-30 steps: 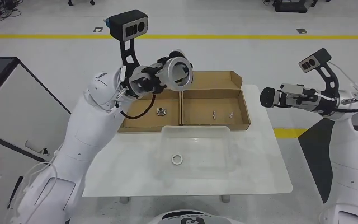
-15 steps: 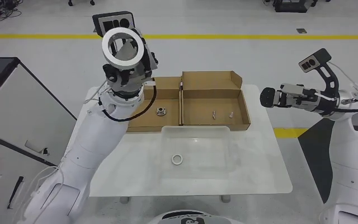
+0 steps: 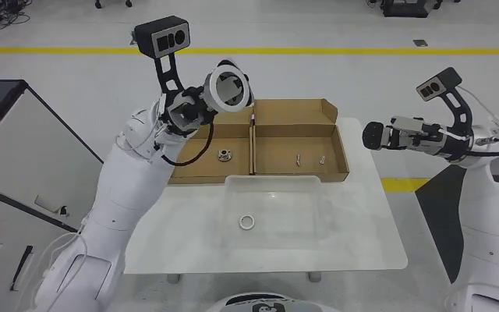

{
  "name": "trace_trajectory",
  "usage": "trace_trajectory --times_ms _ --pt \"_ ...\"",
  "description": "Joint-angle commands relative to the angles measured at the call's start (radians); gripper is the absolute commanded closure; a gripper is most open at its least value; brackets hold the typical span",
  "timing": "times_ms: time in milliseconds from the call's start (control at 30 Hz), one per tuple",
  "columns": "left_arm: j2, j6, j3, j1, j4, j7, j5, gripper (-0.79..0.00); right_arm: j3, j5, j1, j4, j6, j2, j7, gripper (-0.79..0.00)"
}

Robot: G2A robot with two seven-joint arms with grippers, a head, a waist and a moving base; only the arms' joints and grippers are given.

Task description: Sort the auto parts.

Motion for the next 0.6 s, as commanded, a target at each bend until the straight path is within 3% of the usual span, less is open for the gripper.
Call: trace_trajectory --times_ms 0,167,400,567 --pt "-0.003 0.004 0.006 0.007 -0.012 0.019 -0.003 0.0 0.0 0.0 0.0 0.0 0.0 0.0 0.0 -0.785" --pt "-0.015 0.005 0.035 0.021 -0.048 0.037 -0.19 0.0 0.0 0.0 0.0 0.0 0.0 0.0 0.0 -0.785" --pt "-0.034 0.003 0.04 0.026 -0.061 -0.029 -0.488 0.0 0.0 0.0 0.0 0.0 0.0 0.0 0.0 -0.785" --pt "-0.04 0.006 0.02 0.021 -0.013 -0.09 -0.443 0.0 0.0 0.0 0.0 0.0 0.0 0.0 0.0 -0.785"
